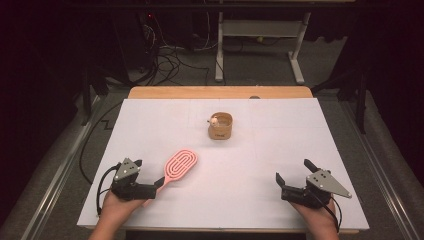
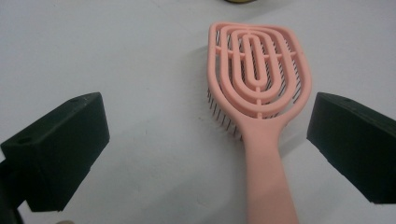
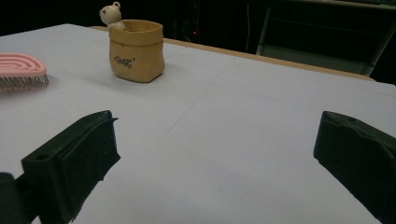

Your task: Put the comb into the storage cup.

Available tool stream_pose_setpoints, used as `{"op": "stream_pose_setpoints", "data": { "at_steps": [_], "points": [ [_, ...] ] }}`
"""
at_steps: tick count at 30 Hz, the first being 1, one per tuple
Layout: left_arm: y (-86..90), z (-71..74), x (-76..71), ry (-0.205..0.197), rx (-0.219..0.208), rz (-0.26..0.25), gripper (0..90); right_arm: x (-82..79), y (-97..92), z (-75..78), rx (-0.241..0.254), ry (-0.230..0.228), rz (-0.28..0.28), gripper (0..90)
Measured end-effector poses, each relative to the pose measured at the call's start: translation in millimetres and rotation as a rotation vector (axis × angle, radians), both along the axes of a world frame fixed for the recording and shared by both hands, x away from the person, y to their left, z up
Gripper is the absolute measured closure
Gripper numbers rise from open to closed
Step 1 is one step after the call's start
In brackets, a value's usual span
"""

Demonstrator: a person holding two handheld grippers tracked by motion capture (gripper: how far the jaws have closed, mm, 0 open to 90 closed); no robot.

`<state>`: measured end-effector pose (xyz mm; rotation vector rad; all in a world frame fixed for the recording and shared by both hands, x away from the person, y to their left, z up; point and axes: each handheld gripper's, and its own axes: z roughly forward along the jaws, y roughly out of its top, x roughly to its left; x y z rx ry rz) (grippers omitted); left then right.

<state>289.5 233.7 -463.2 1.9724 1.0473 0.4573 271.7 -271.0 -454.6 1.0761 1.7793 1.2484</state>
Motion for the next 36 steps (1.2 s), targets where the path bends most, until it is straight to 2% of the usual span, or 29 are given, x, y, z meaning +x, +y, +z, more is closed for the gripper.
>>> {"op": "stream_pose_setpoints", "data": {
  "at_steps": [10, 18, 20, 24, 28, 32, 36],
  "points": [
    [-3.0, -3.1, 3.1, 0.061, 0.045, -0.002, 0.0, 0.3, 1.1, -0.6, -0.004, 0.001, 0.0, 0.0],
    [-5.0, -0.9, 4.4, 0.076, 0.076, 0.006, 0.0, 0.7, 0.6, 2.2, 0.011, 0.012, 0.007, 0.0],
    [-8.2, 2.0, 5.3, 0.074, 0.083, 0.005, 0.0, 2.0, -2.2, 3.9, 0.043, 0.016, 0.007, 0.0],
    [-18.0, 10.7, 7.2, 0.062, 0.117, 0.002, 0.0, 4.6, -4.3, 2.7, 0.023, 0.014, 0.005, 0.0],
    [-25.6, 18.0, 14.6, 0.085, 0.133, 0.011, 0.0, 5.5, -6.0, 0.3, 0.026, 0.022, 0.01, 0.0],
    [-35.8, 27.4, 20.3, 0.104, 0.162, -0.013, 0.0, 4.7, -6.2, -0.1, 0.031, 0.018, 0.016, 0.0],
    [-44.8, 35.5, 27.3, 0.124, 0.159, -0.027, 0.0, 4.0, -6.3, 1.0, 0.033, 0.012, 0.015, 0.0]
  ]
}}
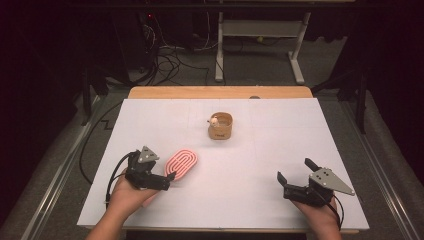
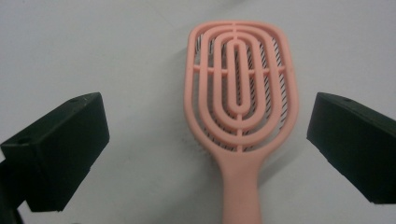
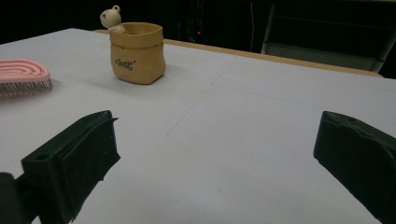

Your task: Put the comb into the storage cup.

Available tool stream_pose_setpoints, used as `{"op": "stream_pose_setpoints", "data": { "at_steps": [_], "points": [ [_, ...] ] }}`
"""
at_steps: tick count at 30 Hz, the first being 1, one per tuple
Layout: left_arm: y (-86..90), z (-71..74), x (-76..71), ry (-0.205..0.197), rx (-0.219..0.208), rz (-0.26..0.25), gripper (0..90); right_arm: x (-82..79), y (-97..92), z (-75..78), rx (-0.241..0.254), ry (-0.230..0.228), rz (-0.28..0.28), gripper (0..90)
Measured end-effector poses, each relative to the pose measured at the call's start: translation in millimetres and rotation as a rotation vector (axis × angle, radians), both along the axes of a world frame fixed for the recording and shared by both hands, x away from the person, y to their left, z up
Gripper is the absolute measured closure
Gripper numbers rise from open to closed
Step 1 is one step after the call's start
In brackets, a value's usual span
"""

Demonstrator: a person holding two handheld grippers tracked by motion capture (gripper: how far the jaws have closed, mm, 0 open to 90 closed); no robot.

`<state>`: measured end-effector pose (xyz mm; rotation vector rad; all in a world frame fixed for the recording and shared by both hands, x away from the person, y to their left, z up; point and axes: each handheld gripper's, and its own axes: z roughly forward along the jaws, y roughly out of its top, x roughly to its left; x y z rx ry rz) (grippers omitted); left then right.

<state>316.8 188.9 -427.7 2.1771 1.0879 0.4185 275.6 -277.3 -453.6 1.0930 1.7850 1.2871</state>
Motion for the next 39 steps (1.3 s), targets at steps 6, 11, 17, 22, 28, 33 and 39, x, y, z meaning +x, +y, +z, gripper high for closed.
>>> {"op": "stream_pose_setpoints", "data": {
  "at_steps": [6, 11, 17, 22, 28, 33, 39],
  "points": [
    [-12.9, 2.4, 8.0, 0.032, 0.014, -0.034, 0.0, -1.5, -0.6, 1.0, 0.004, -0.003, -0.002, 0.0],
    [-21.6, 0.6, 13.1, 0.063, 0.026, -0.049, 0.0, -1.8, -1.1, 1.0, 0.006, -0.003, -0.003, 0.0],
    [-30.1, -0.3, 20.6, 0.115, 0.038, -0.06, 0.0, -1.4, -1.1, 1.1, 0.004, -0.005, -0.006, 0.0],
    [-36.6, -2.4, 25.6, 0.15, 0.068, -0.065, 0.0, -1.2, 0.3, -0.2, 0.0, 0.002, -0.004, 0.0],
    [-38.2, -4.0, 33.5, 0.2, 0.09, -0.042, 0.0, -2.6, -0.4, 0.5, 0.001, -0.002, -0.007, 0.0],
    [-40.8, -6.4, 36.2, 0.216, 0.107, -0.049, 0.0, -2.8, -0.4, 0.5, 0.001, -0.003, -0.007, 0.0],
    [-43.8, -7.3, 37.1, 0.221, 0.119, -0.05, 0.0, -2.7, 0.1, 0.0, 0.0, 0.0, -0.006, 0.0]
  ]
}}
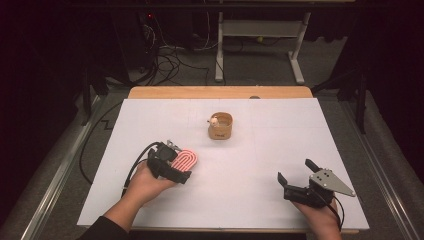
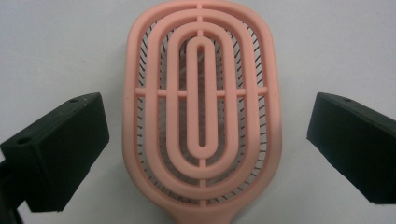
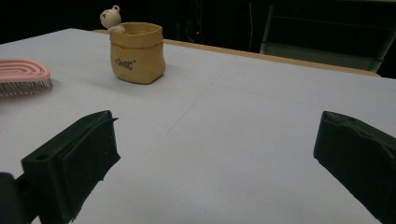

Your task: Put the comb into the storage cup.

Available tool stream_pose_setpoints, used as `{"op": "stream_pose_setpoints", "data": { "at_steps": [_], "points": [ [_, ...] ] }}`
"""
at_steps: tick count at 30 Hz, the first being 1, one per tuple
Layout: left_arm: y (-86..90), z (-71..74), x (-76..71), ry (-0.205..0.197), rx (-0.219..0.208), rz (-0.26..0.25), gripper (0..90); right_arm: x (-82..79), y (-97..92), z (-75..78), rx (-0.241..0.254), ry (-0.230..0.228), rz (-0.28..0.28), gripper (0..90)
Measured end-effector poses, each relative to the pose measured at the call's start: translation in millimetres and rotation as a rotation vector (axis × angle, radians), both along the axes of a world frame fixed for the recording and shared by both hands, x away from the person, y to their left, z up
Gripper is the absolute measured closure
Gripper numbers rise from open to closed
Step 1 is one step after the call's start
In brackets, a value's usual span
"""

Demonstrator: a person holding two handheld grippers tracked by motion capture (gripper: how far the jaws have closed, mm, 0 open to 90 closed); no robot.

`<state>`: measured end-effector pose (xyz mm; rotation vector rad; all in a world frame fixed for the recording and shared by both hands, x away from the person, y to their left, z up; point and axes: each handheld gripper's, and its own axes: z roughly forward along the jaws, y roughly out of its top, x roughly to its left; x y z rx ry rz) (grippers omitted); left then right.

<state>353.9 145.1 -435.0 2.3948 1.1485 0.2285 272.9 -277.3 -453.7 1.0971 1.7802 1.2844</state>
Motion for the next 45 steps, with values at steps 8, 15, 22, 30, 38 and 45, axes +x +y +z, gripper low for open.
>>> {"op": "stream_pose_setpoints", "data": {
  "at_steps": [8, 15, 22, 30, 38, 45],
  "points": [
    [-3.2, -4.8, 2.7, 0.018, 0.034, -0.01, 0.0, 0.4, 0.1, -0.1, -0.001, 0.0, 0.0, 0.0],
    [-7.0, -6.2, 6.8, 0.029, 0.059, -0.033, 0.0, 0.1, 0.1, -0.3, -0.001, 0.0, 0.0, 0.0],
    [-7.3, -7.0, 11.7, 0.054, 0.062, -0.028, 0.0, -0.1, 0.1, -0.4, -0.003, -0.001, 0.003, 0.0],
    [-7.2, -8.6, 18.7, 0.103, 0.075, -0.032, 0.0, 0.2, -1.1, -0.3, 0.003, -0.001, 0.001, 0.0],
    [-7.2, -9.6, 20.4, 0.118, 0.08, -0.038, 3.1, -0.4, -0.3, -0.1, 0.001, -0.002, 0.002, 0.0],
    [-7.7, -8.8, 21.3, 0.111, 0.085, -0.044, 8.6, -0.2, -0.4, 0.3, -0.001, -0.005, 0.002, 0.0]
  ]
}}
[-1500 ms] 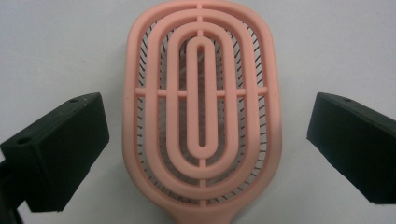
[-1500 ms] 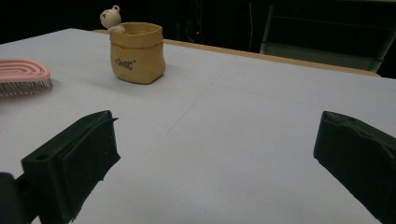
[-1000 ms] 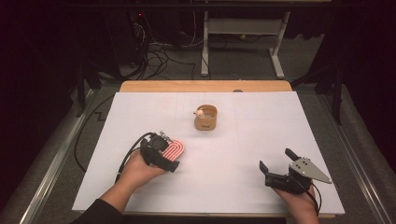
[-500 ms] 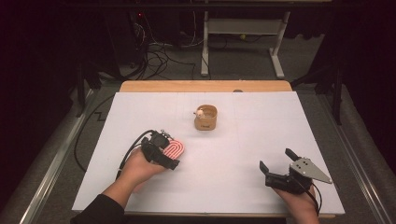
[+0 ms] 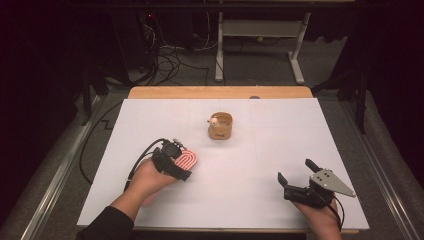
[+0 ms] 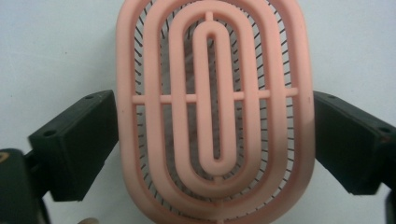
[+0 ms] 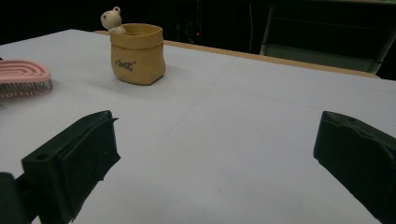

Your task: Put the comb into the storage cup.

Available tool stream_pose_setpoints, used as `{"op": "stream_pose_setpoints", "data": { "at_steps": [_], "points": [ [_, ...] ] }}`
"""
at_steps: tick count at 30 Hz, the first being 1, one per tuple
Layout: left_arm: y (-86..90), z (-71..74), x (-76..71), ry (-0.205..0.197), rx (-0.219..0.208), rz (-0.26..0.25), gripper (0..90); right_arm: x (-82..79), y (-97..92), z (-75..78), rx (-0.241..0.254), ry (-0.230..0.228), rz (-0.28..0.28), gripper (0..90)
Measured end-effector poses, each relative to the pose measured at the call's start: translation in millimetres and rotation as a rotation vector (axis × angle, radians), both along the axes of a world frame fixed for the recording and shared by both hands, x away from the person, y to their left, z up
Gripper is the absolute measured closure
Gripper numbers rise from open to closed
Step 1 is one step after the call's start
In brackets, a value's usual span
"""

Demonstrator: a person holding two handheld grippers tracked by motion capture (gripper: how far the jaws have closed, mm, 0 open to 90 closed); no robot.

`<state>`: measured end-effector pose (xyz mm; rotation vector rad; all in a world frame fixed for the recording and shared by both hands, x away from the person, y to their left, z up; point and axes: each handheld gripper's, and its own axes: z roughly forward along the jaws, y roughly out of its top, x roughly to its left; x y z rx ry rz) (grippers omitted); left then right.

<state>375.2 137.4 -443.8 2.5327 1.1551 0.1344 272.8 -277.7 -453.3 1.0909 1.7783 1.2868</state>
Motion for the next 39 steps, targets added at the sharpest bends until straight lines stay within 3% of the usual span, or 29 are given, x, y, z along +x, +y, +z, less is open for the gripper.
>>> {"op": "stream_pose_setpoints", "data": {
  "at_steps": [8, 31, 39],
  "points": [
    [-1.2, -0.3, -1.2, 0.0, 0.011, -0.003, 16.1, -0.2, 0.1, 0.0, -0.002, -0.001, 0.002, 0.0],
    [-0.8, -2.2, -1.9, -0.009, 0.003, 0.003, 17.3, -1.8, 1.3, 0.0, 0.001, -0.006, 0.003, 0.0],
    [2.9, -3.8, -2.7, -0.013, -0.038, 0.023, 17.7, -2.0, 1.0, -0.1, 0.004, -0.005, 0.002, 0.0]
  ]
}}
